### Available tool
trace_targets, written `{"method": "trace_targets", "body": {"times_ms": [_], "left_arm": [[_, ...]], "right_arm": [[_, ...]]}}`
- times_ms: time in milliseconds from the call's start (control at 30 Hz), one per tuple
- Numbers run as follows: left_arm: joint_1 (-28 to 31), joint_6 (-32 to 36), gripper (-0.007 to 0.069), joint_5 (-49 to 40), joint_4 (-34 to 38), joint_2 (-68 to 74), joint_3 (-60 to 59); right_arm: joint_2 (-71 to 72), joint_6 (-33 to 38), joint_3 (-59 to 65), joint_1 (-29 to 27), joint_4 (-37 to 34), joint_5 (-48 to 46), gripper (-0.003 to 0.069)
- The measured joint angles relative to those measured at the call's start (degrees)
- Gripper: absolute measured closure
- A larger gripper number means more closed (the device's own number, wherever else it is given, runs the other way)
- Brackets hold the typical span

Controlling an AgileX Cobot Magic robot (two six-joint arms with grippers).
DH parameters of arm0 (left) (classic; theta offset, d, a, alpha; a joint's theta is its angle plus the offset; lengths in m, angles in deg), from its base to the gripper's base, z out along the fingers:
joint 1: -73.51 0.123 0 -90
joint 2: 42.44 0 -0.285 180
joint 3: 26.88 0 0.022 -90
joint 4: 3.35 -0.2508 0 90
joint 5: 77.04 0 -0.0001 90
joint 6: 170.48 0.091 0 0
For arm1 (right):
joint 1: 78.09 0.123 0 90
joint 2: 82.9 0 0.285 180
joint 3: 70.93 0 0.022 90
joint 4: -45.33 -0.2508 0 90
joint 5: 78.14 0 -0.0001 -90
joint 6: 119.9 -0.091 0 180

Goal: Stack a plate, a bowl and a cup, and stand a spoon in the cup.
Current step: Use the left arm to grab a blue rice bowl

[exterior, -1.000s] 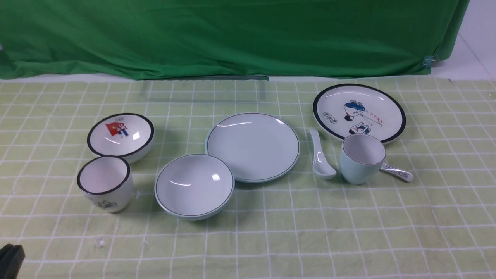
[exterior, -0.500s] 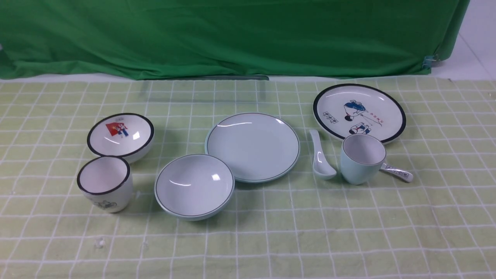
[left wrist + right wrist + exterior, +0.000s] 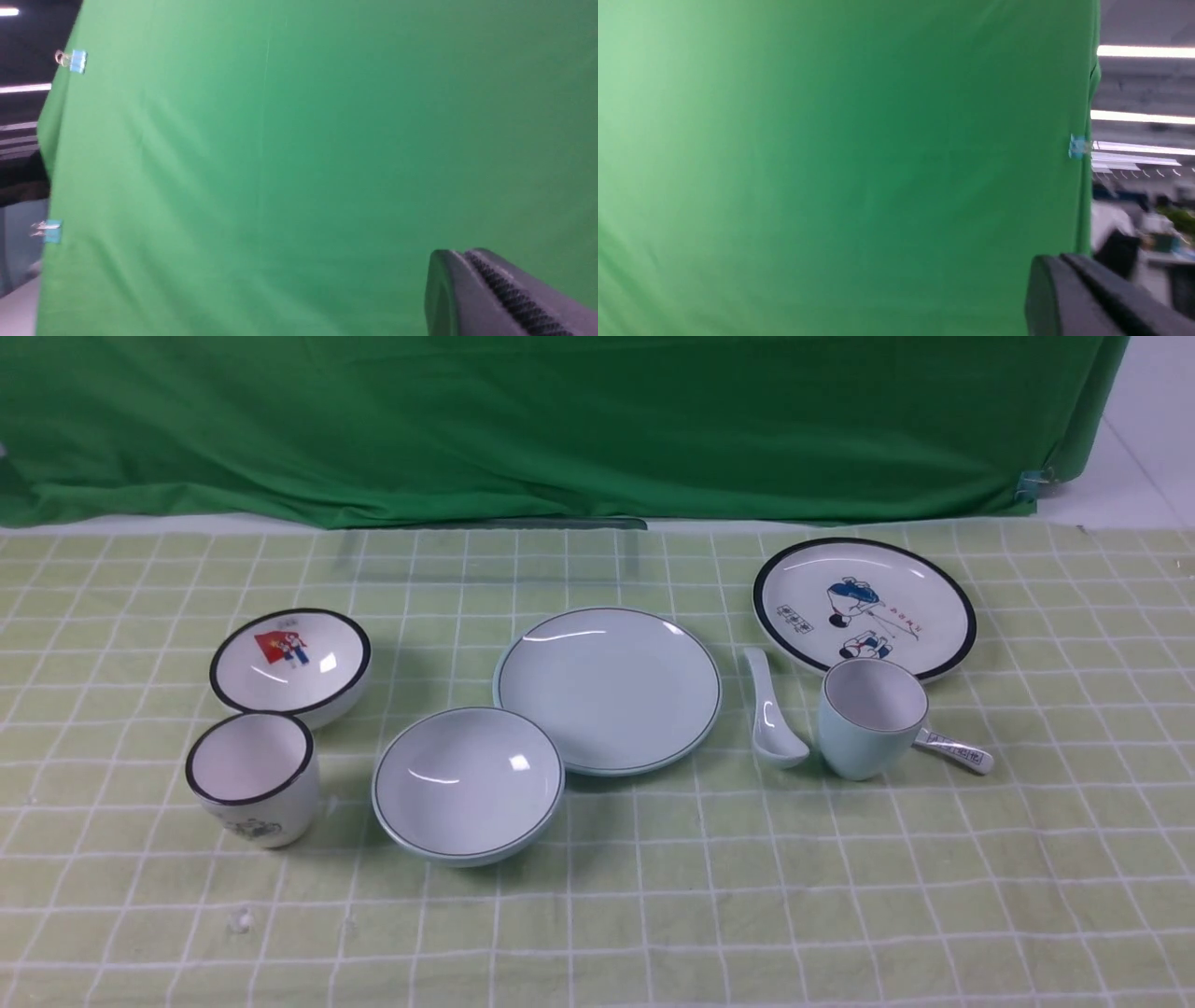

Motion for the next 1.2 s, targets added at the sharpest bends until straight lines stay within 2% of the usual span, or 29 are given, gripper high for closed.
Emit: {"method": "trace_targets", "body": {"times_ms": [67,133,233,300,333,367,433,533,700,733,767,800,933,1067,1133,1200], "left_arm": [[-0.08,-1.29,0.0653,-1.14,-0.07,7.44,1.88],[-0.98,-4.53,0.0653,-5.79,-0.07,16.61,4.66],[-4.16,-4.35,0.0653,-15.93,0.0,25.15,8.77],[-8.42,-0.8,0.0652,-27.39,1.04,34.88,14.53],[-8.78,-0.8,0.0652,-28.25,1.12,35.6,15.01],[-11.21,1.88,0.0645,-33.62,1.65,40.71,18.44],[-14.34,4.77,0.0626,-39.58,1.94,46.92,23.21],[-17.5,8.52,0.0544,-46.1,2.24,56.77,32.36],[-18.35,13.22,0.033,-52.3,2.91,69.63,44.42],[-18.35,13.33,0.0311,-52.42,2.75,70.63,45.21],[-18.35,13.98,0.0242,-53.39,1.96,74.0,47.66],[-18.35,14.2,0.0205,-53.95,1.52,76.75,49.47],[-18.35,16.32,0.0132,-55.93,1.94,84.07,53.34],[-18.35,20.52,0.0149,-57.7,3.68,88.79,55.1],[-18.35,22.27,0.0215,-58.35,4.23,90.6,55.53],[-18.35,22.98,0.0313,-58.49,4.38,91.16,55.88]], "right_arm": [[-6.18,1.81,-2.41,0.0,0.0,-2.56,0.0646],[-14.92,2.31,-4.59,0.06,-0.04,-6.84,0.0645],[-22.7,1.4,-7.0,0.74,-0.04,-15.99,0.0645],[-30.54,1.26,-10.91,2.98,-0.11,-29.94,0.0645],[-31.12,1.36,-11.24,3.2,-0.11,-29.93,0.0645],[-35.19,2.64,-13.53,4.86,-0.11,-38.81,0.0645],[-40.31,4.7,-16.3,7.29,-0.24,-47.37,0.0645],[-46.7,6.67,-20.65,11.93,-0.43,-55.98,0.0645],[-50.01,9.77,-24.07,16.74,-0.63,-57.07,0.0645],[-50.08,9.85,-24.23,16.82,-0.7,-57.07,0.0645],[-50.22,10.09,-24.46,17.3,-0.76,-57.42,0.0645],[-50.29,10.23,-24.59,17.41,-0.8,-58.08,0.0645],[-50.35,10.92,-25.08,17.41,-0.86,-58.55,0.0645],[-50.35,10.98,-25.44,17.41,-0.9,-57.89,0.0641],[-50.35,11.09,-25.5,17.41,-0.9,-57.53,0.0639],[-50.35,11.09,-25.5,17.41,-0.9,-57.06,0.0634]]}}
